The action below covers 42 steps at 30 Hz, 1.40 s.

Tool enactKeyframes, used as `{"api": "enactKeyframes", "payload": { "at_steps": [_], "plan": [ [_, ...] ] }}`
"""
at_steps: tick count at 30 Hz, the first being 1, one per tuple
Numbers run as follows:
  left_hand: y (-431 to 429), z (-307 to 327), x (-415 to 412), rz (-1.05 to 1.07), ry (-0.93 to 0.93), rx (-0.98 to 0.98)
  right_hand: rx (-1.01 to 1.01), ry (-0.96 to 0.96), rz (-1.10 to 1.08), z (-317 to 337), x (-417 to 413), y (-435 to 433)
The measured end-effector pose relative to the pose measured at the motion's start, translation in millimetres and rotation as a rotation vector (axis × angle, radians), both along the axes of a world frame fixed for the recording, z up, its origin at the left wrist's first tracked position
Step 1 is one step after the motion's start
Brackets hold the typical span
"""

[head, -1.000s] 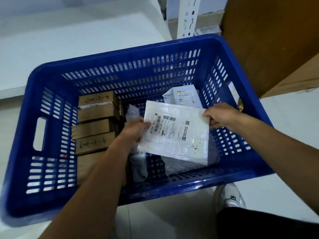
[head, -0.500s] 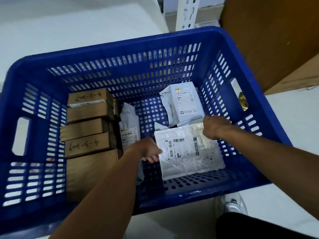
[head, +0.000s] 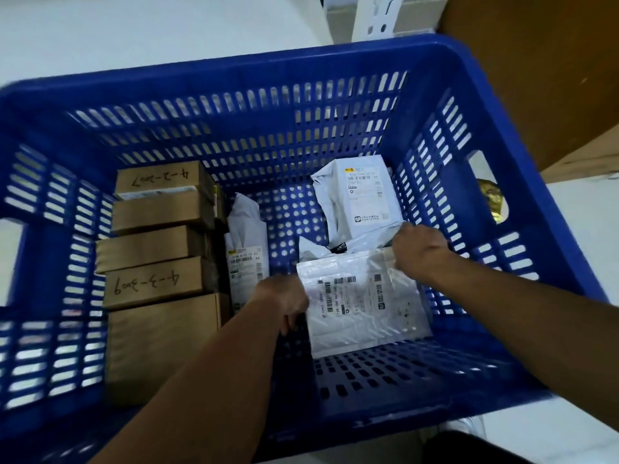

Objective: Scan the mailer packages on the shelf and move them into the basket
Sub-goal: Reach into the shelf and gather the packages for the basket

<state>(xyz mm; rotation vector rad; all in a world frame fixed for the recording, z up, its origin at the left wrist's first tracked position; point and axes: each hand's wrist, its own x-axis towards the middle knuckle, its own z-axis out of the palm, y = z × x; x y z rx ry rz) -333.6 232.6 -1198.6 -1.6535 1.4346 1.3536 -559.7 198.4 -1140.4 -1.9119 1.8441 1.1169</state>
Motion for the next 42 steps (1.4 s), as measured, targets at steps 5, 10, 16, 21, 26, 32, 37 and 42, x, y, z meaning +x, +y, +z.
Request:
{"api": "enactKeyframes", "payload": {
  "at_steps": [5, 10, 16, 21, 26, 32, 37, 42],
  "plan": [
    [-7, 15, -23, -0.047, 0.166, -0.185, 0.073, -0.111, 0.364, -5, 22, 10],
    [-1, 11, -33, -0.893, 0.182, -0.742, 0.205, -0.214, 0.518, -17, 11, 20],
    [12, -29, -19, -1.276, 0.235, -0.830, 0.242, -0.099, 0.642, -39, -2, 31],
    [13, -54, 1, -1.149, 0.194, -0.741, 0.255, -0.014, 0.710, -49, -5, 39],
    [12, -64, 5, -1.072, 0.201, -0.708, 0.259, 0.047, 0.708, -56, -5, 46],
    [11, -66, 3, -1.081, 0.179, -0.695, 0.244, 0.053, 0.676, -68, -6, 45],
    [12, -63, 2, -1.079, 0.169, -0.684, 0.223, 0.012, 0.667, -68, -9, 41],
    [11, -47, 4, -1.069, 0.252, -0.682, 0.230, -0.045, 0.668, -51, -12, 37]
  ]
}}
